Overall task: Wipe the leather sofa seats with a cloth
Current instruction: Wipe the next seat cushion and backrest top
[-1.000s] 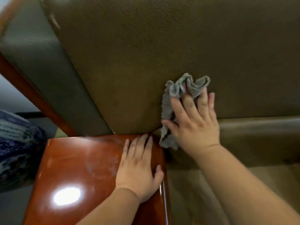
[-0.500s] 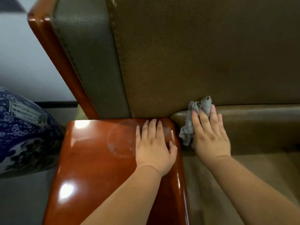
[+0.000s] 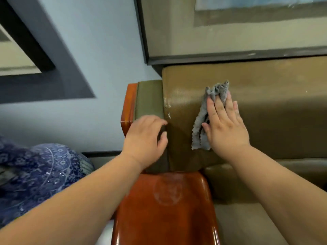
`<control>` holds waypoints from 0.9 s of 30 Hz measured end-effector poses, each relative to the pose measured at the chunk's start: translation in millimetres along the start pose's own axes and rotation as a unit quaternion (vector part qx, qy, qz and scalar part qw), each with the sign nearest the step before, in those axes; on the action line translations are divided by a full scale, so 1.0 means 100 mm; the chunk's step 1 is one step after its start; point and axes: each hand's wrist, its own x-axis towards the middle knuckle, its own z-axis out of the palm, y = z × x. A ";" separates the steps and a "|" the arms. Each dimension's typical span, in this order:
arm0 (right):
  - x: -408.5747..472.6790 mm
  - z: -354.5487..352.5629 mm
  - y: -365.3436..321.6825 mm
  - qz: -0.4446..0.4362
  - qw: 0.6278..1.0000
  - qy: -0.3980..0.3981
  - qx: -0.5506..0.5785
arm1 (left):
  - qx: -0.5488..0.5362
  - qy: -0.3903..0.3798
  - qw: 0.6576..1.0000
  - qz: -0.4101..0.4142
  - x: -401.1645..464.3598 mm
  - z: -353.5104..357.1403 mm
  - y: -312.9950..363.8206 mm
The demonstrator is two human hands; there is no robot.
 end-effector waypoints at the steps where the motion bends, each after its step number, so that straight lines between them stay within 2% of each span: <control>1: 0.10 -0.09 -0.01 -0.003 1.000 -0.010 0.004 | 0.002 0.019 1.000 -0.004 0.23 -0.17 -0.03; 2: 0.22 -0.18 0.00 -0.010 1.000 -0.019 0.015 | 0.007 0.014 1.000 -0.015 0.45 -0.32 -0.07; 4: 0.51 -0.30 0.02 -0.021 0.998 -0.040 0.039 | 0.037 -0.046 0.998 -0.031 0.81 -0.45 -0.21; 6: 0.80 -0.31 0.02 -0.035 0.996 -0.075 0.046 | 0.077 -0.115 0.989 -0.046 1.03 -0.36 -0.40; 8: 0.98 -0.23 -0.05 -0.036 0.994 -0.093 0.046 | 0.068 -0.165 0.981 -0.079 1.10 -0.10 -0.55; 9: 1.00 -0.14 -0.10 -0.026 0.995 -0.082 0.044 | 0.061 -0.168 0.980 -0.090 1.07 0.07 -0.60; 11: 0.97 0.00 -0.16 0.006 0.998 -0.036 0.041 | 0.069 -0.127 0.985 -0.095 0.95 0.36 -0.66; 14: 0.88 0.09 -0.25 0.033 0.999 0.005 0.042 | 0.076 -0.104 0.987 -0.092 0.94 0.47 -0.70; 16: 0.76 0.07 -0.43 0.035 0.999 -0.007 0.035 | 0.079 -0.098 0.988 -0.094 0.95 0.43 -0.71; 19: 0.49 0.13 -0.73 -0.017 0.999 -0.027 0.024 | 0.065 -0.096 0.989 -0.091 0.95 0.39 -0.68; 23: 0.99 0.10 -0.85 -0.095 0.995 -0.039 -0.008 | 0.063 -0.104 0.988 -0.095 0.97 0.40 -0.70; 25: 1.43 0.06 -0.94 -0.062 0.995 -0.078 0.020 | 0.067 -0.100 0.988 -0.096 0.96 0.43 -0.70; 27: 1.59 0.06 -1.00 -0.027 0.995 -0.081 0.053 | 0.069 -0.104 0.988 -0.090 0.96 0.44 -0.72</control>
